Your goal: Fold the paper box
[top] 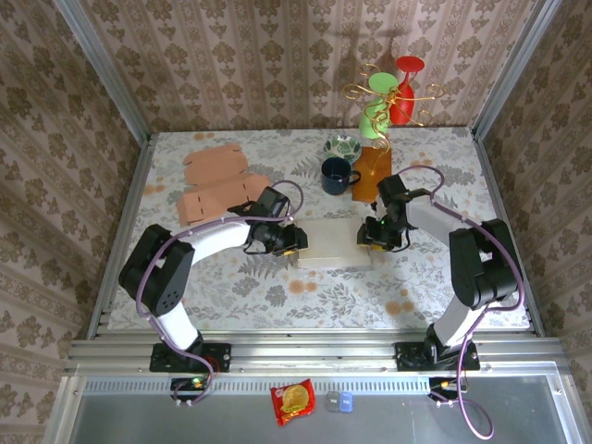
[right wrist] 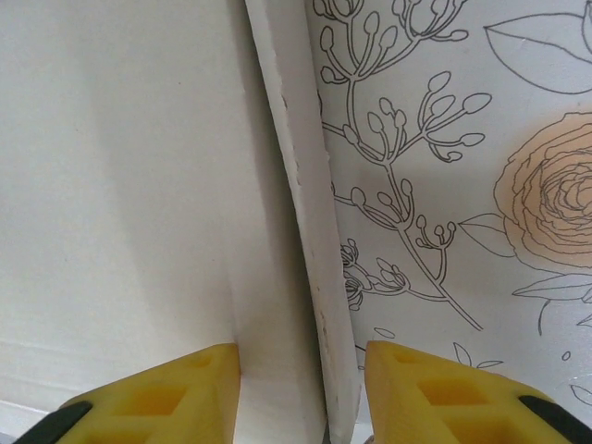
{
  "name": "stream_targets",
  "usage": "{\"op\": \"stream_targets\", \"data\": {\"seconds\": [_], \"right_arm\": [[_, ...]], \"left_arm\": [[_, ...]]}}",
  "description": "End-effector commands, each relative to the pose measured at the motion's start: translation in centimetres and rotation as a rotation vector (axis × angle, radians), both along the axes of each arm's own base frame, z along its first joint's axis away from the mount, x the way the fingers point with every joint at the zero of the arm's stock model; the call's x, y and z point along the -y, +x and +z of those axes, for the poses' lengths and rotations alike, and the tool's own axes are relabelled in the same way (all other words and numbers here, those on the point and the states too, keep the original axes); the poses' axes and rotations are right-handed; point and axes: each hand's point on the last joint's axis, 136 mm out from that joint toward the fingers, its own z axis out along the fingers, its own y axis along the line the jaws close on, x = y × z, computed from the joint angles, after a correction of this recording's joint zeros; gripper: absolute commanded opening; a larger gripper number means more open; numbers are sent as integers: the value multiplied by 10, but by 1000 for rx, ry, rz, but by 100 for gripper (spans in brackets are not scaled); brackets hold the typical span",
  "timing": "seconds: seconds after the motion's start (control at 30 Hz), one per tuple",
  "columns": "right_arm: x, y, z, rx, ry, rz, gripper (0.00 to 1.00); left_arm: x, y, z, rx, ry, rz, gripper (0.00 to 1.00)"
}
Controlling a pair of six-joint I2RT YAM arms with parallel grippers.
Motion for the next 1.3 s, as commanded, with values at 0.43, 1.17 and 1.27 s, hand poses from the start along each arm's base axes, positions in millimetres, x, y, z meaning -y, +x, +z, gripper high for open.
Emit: {"op": "stream_targets", "data": {"seconds": [0.43,1.17,1.27], "right_arm": [[3,-10,-15,-38,-34,7,38],[-2,-10,-13,-37,-2,7,39],[-3,-9,-8,-19,6,17,42]], "left_arm": [[-1,4,-2,-15,-37,-13,43],[-10,-9,-34,-49,2,-26,30],[-9,-8,-35,-47,-2,-27,25]]}}
